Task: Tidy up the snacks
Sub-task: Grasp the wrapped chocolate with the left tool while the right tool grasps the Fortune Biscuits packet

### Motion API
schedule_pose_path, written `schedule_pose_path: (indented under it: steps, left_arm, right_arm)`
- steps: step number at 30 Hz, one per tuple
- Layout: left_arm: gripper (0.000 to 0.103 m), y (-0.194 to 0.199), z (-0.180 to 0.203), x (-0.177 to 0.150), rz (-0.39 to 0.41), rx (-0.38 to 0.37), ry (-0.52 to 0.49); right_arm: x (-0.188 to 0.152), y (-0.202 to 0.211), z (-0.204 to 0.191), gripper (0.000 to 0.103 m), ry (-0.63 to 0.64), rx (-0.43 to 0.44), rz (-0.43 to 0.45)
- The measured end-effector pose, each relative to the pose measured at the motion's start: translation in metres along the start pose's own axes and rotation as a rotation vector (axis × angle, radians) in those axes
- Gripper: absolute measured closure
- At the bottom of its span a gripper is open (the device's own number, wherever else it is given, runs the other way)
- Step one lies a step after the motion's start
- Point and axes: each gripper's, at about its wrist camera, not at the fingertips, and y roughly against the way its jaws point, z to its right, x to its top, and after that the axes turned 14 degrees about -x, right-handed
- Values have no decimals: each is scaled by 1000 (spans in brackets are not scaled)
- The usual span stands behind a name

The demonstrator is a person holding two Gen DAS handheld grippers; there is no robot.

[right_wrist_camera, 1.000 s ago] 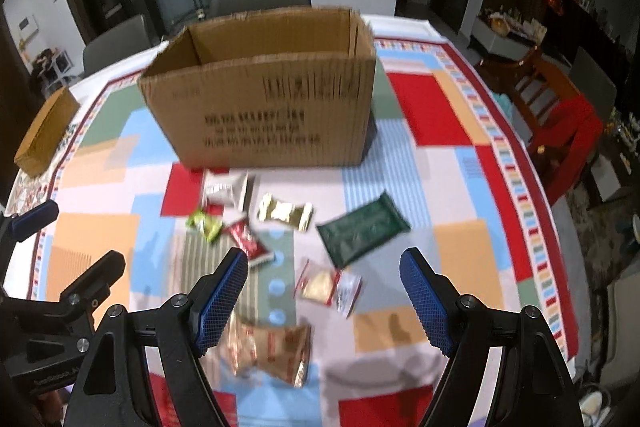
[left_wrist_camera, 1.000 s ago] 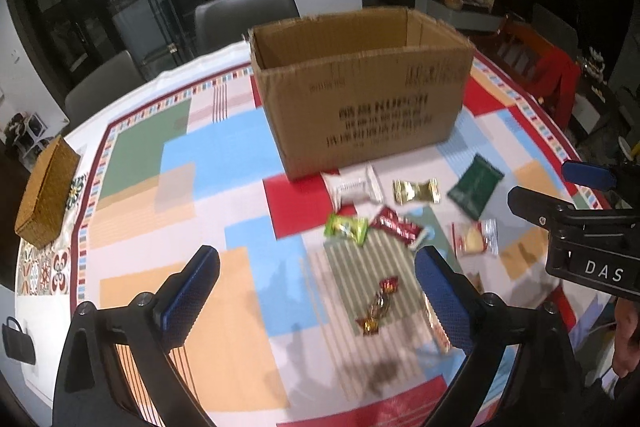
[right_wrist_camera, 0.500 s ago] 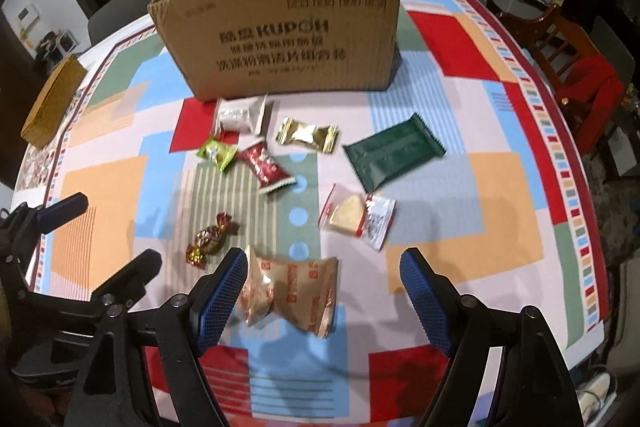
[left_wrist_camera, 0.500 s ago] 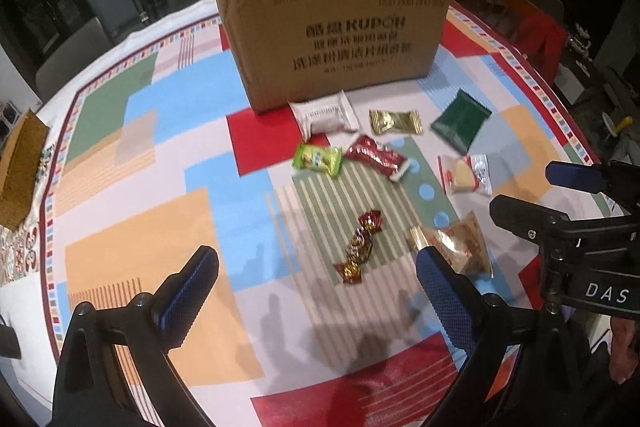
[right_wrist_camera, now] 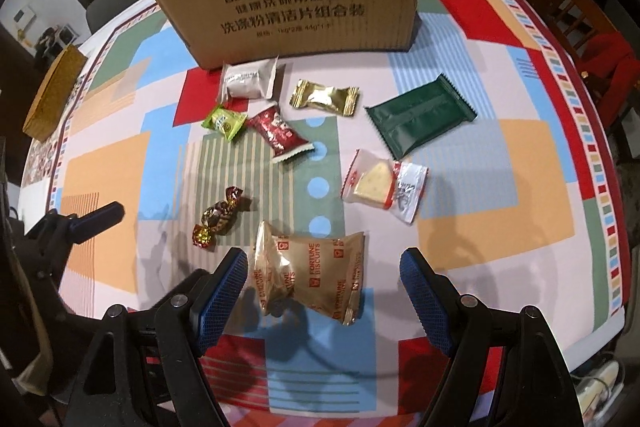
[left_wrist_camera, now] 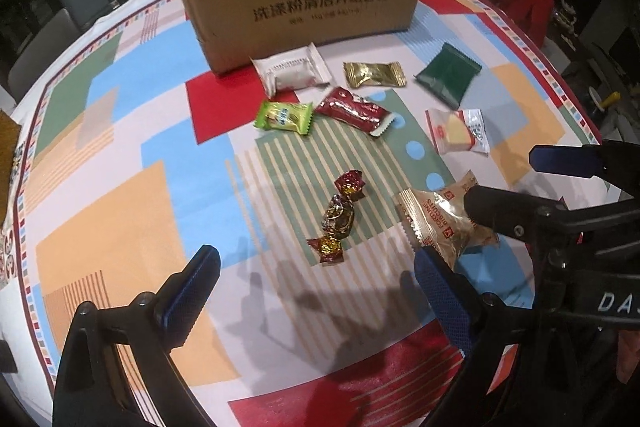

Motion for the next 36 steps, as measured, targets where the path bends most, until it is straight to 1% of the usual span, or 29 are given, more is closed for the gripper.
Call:
schedule_pose_path:
  steps: [5, 7, 12, 18, 22, 26, 29, 32, 34, 35, 36]
  left_arm:
    - [12, -11, -2, 1, -16, -14, -9]
    - [19, -16, -2, 2, -27, -25, -15]
    - [27, -27, -4, 3, -46, -32, -26]
    - [31, -36, -6, 4, -49, -39, -32]
    - [38, -41, -8, 7, -53, -54, -31]
    - [38, -46, -8, 10, -48, -52, -39]
    - [40, -47, -6, 11, -42, -45, -59]
    - [47, -48, -3, 12, -34, -39, -78]
    - [58, -47, -2, 13, -26, -41, -86]
    - [61, -47, -1, 13, -25, -43, -89]
    - [67, -47, 0, 13, -24, -44, -93]
  right_arm:
    - [0, -10, -4, 24, 0, 8, -34]
    - [0, -15, -6, 24, 0, 8, -48]
    - [1, -27, -12, 24, 1, 11, -87]
    - [2, -42, -19, 24, -4, 12, -128]
    - [2, -53, -23, 24, -9, 13, -155]
    - [3, -59, -24, 24, -16, 8, -165]
    - [5, -63, -25, 24, -22, 8, -170]
    - [5, -65, -25, 26, -26, 14, -175]
    - [7, -66, -25, 36, -18, 2, -164]
    - [8, -66, -26, 38, -16, 6, -161]
    - [10, -66, -26, 42, -16, 9, -161]
